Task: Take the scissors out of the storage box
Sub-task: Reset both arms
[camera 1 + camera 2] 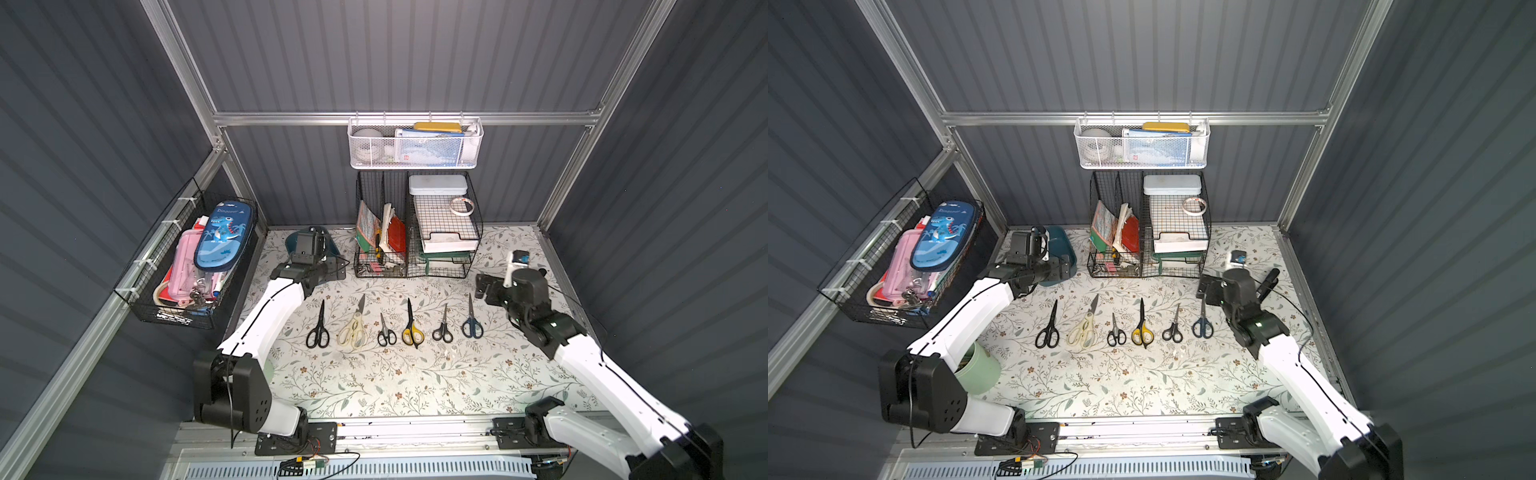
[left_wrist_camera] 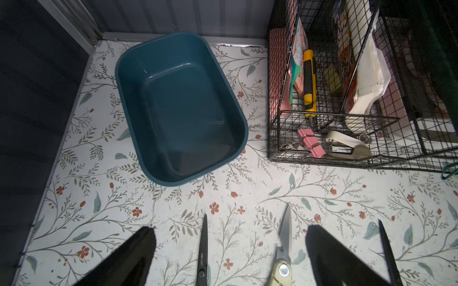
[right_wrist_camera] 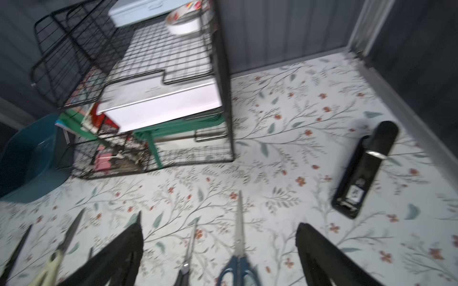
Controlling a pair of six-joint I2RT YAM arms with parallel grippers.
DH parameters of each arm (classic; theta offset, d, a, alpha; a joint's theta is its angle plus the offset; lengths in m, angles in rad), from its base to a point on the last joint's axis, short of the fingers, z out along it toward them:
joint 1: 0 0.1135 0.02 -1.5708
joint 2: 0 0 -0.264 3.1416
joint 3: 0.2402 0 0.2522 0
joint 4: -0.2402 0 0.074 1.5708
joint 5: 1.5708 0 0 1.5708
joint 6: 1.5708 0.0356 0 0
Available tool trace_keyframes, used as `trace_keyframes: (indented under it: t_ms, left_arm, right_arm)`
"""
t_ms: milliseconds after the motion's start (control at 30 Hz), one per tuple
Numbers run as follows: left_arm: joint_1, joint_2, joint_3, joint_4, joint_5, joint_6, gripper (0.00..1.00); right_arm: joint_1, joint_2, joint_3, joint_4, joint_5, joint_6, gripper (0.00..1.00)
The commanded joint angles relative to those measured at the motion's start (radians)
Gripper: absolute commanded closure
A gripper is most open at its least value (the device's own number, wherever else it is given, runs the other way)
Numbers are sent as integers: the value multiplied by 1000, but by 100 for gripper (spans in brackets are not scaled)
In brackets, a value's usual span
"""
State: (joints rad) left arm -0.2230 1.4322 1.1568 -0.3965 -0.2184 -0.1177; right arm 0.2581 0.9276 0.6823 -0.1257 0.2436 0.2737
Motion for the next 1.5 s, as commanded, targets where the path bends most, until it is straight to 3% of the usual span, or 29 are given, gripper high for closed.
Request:
trace_keyframes:
  t_ms: [0, 167, 300, 400, 600, 667, 767, 933, 1133, 1200, 1300, 1467]
  left_arm:
    - [-5, -53, -116, 148, -26, 40, 1]
    - [-4, -130, -376, 421, -55, 71, 1]
    - [-4, -92, -442, 481, -143, 71, 0]
    - [4, -80, -486, 579, -148, 136, 1]
    - [181, -48, -586, 846, 58, 73, 1]
    - [189, -30, -600, 889, 75, 109, 1]
    - [189, 10, -638, 987, 104, 112, 1]
    - [188, 109, -707, 1211, 125, 103, 1]
    - [183, 282, -775, 1527, 107, 149, 1]
    - [174, 257, -720, 1375, 136, 149, 1]
    - [158, 270, -669, 1296, 111, 159, 1]
    - [140, 281, -671, 1332, 88, 166, 1]
  right_arm:
    - [-84, -40, -102, 143, 29, -106, 1]
    - [-198, 57, -201, 307, 29, -109, 1]
    - [-249, 223, -257, 538, 0, -129, 1]
    - [-285, 366, -250, 664, -47, -117, 1]
    - [-303, 512, -247, 850, -106, -164, 1]
    - [-304, 545, -245, 844, -142, -167, 1]
    - [-300, 642, -321, 1124, -184, -195, 1]
    - [-301, 585, -295, 969, -152, -171, 1]
    - [-301, 627, -318, 1090, -156, -180, 1]
    - [-301, 637, -325, 1119, -155, -181, 1]
    - [-301, 636, -325, 1114, -155, -181, 1]
    - [-301, 635, -323, 1114, -155, -180, 1]
